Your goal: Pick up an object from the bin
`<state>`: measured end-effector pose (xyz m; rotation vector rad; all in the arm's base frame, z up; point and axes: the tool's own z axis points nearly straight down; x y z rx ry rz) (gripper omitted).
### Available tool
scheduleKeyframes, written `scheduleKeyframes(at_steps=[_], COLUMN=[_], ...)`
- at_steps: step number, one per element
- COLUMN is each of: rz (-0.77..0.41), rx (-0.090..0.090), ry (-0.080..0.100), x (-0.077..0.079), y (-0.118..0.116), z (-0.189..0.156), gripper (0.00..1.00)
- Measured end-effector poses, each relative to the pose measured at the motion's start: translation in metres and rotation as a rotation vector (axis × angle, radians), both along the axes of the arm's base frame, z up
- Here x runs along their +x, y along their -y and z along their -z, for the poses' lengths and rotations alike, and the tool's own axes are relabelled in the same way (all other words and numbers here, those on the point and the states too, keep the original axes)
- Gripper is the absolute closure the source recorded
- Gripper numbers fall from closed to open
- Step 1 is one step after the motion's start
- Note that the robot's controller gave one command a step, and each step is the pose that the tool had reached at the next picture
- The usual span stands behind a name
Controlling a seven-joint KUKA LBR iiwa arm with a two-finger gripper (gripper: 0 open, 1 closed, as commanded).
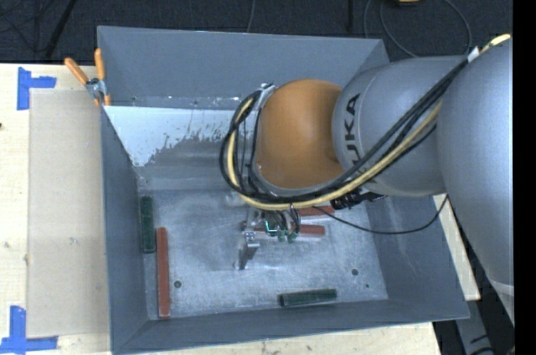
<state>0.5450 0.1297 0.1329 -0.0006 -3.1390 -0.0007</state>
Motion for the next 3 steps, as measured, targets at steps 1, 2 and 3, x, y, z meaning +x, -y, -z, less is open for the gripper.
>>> scheduleKeyframes(at_steps=[1, 2, 3], rz=[0.06, 0.1, 0.101], rx=[0.002, 0.005, 0.005], ry=[0.005, 0.024, 0.024], x=[0.023, 0.019, 0.019], y=[0.029, 0.063, 0.063], z=[0.027, 0.056, 0.056], gripper=[0.0, 1.0, 1.0])
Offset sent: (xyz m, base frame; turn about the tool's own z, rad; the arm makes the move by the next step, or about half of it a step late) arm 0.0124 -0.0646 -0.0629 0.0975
